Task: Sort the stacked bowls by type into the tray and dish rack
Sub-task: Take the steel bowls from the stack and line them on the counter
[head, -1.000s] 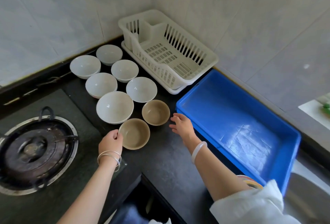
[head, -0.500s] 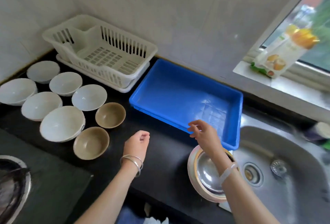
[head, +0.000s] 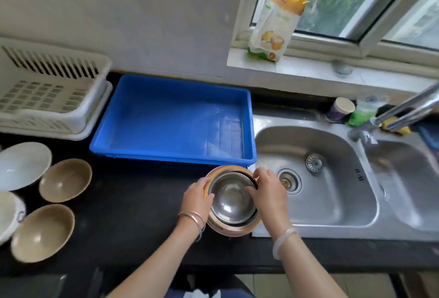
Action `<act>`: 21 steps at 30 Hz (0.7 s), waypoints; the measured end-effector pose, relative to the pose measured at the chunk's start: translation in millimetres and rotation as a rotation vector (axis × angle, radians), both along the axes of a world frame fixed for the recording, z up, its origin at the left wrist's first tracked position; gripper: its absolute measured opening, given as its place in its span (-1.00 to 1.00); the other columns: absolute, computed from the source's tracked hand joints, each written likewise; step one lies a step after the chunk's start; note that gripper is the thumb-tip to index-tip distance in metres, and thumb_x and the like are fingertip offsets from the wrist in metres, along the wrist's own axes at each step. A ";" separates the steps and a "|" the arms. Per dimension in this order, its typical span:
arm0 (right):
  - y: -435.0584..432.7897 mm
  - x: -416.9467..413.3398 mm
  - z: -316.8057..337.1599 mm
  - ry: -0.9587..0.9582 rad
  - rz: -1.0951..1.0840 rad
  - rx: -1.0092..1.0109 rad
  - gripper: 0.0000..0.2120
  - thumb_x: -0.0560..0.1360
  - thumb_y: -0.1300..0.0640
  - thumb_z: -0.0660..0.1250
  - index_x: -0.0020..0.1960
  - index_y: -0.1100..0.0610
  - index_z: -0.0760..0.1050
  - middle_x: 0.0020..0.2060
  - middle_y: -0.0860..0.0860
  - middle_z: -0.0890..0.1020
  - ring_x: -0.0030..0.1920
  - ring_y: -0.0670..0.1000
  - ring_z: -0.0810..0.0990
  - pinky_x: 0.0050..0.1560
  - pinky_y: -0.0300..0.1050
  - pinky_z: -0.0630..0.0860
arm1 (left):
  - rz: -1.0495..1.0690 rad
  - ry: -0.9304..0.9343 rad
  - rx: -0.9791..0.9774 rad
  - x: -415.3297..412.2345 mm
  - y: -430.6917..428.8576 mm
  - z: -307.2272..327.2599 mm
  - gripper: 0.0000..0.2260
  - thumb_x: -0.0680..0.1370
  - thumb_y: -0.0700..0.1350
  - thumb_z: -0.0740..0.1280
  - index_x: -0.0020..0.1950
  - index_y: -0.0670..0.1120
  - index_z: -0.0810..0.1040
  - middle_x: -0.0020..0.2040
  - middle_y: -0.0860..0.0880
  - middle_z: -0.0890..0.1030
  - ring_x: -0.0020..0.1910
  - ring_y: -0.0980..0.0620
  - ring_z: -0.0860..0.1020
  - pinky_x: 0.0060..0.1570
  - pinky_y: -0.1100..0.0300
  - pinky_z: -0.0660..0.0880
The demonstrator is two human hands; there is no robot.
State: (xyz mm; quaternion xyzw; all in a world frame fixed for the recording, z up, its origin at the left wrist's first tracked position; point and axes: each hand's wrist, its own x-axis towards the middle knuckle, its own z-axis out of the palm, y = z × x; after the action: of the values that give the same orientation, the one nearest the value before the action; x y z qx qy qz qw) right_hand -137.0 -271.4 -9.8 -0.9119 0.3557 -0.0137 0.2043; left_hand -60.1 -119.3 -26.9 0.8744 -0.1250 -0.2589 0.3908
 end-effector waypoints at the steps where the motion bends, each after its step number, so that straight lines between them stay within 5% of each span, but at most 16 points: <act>1: -0.2 -0.7 -1.3 0.013 -0.001 -0.017 -0.75 0.37 0.13 0.46 -0.06 0.11 0.42 -0.14 0.02 0.52 -0.15 0.11 0.51 -0.28 -0.11 0.27 | -0.002 -0.004 0.003 -0.4 -1.3 -0.9 -0.62 0.49 -0.21 0.32 0.30 -0.02 0.43 0.20 -0.07 0.52 0.18 -0.05 0.50 0.23 0.09 0.44; 21: -19.3 4.2 -10.1 0.003 0.051 -0.052 -0.96 0.52 0.20 0.20 -0.03 0.15 0.39 -0.23 0.20 0.63 -0.22 0.27 0.55 -0.34 -0.08 0.23 | -0.026 -0.052 0.066 1.8 -7.5 -10.8 -0.78 0.53 -0.06 0.28 0.13 -0.09 0.56 0.12 -0.07 0.50 0.01 0.03 0.49 -0.01 0.26 0.38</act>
State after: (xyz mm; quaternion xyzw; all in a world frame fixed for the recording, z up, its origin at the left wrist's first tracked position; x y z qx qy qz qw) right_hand -132.8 -290.7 -19.9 -0.9258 0.3321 -0.0164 0.1800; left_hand -58.3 -126.8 -37.7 0.8915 -0.1377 -0.2451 0.3552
